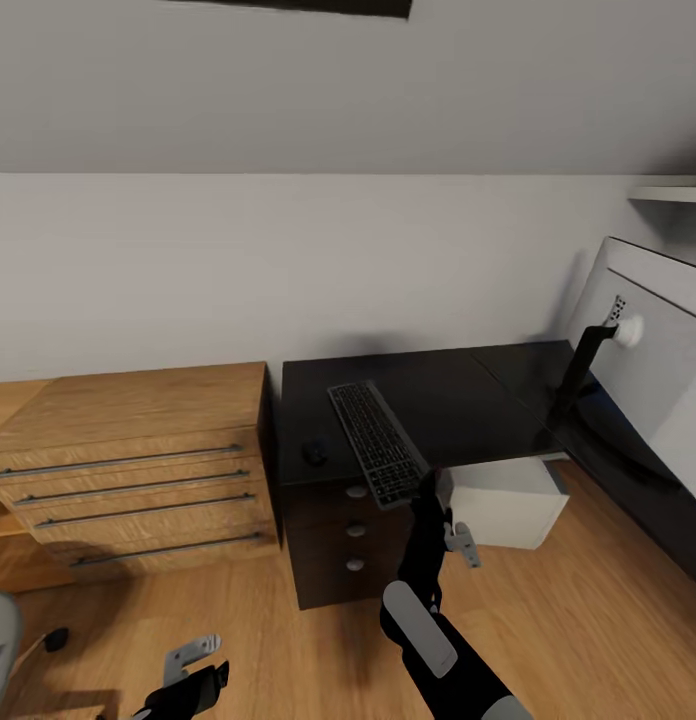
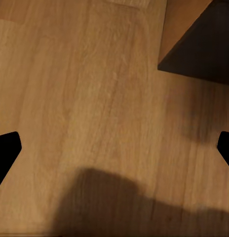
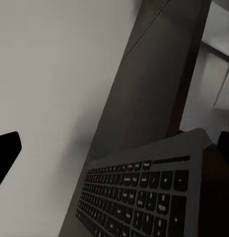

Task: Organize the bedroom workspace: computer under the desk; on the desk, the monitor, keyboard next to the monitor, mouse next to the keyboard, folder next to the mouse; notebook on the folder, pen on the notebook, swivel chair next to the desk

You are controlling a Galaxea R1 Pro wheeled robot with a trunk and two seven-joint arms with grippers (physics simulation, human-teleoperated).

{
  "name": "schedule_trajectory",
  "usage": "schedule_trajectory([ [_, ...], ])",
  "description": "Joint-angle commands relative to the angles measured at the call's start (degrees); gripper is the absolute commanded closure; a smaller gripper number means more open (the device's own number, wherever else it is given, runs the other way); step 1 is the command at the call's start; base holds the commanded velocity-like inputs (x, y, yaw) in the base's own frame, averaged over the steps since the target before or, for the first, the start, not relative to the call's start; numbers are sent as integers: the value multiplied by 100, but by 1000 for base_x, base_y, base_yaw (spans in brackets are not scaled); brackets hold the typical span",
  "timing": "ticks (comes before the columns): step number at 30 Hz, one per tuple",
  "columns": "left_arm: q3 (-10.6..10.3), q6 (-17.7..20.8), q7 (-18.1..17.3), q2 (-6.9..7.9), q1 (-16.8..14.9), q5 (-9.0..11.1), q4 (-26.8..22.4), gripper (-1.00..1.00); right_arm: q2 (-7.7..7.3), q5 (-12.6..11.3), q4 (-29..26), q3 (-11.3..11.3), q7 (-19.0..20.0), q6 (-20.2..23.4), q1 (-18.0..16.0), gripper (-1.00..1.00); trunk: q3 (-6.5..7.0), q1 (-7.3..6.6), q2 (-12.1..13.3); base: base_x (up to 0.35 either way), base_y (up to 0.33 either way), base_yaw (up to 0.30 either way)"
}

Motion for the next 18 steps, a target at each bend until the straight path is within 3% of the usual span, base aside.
schedule_trajectory([
  [1, -29, 16, 57, 8, -2, 60, -10, -100, 0, 17, -4, 9, -42, -22, -5, -100, -5, 0, -3, -7, -142, 0],
  [8, -29, 13, 57, 8, -2, 57, -7, -100, -9, 43, -10, 5, -42, -24, -5, -100, -5, 0, -3, -13, -145, 0],
  [10, -29, 12, 57, 8, -2, 57, -7, -100, -93, 38, -19, 9, -42, -24, -5, -100, -5, 0, -3, -85, -228, 0],
  [13, -34, 15, 61, 13, -2, 58, 53, -100, -413, 31, -53, 22, -34, -18, -6, -100, -5, 0, -3, -129, -280, 0],
  [18, -25, 11, 58, 19, -2, 50, 178, -100, -560, 30, -65, 25, -32, 61, -2, -100, -5, 0, -3, -103, -200, 0],
])
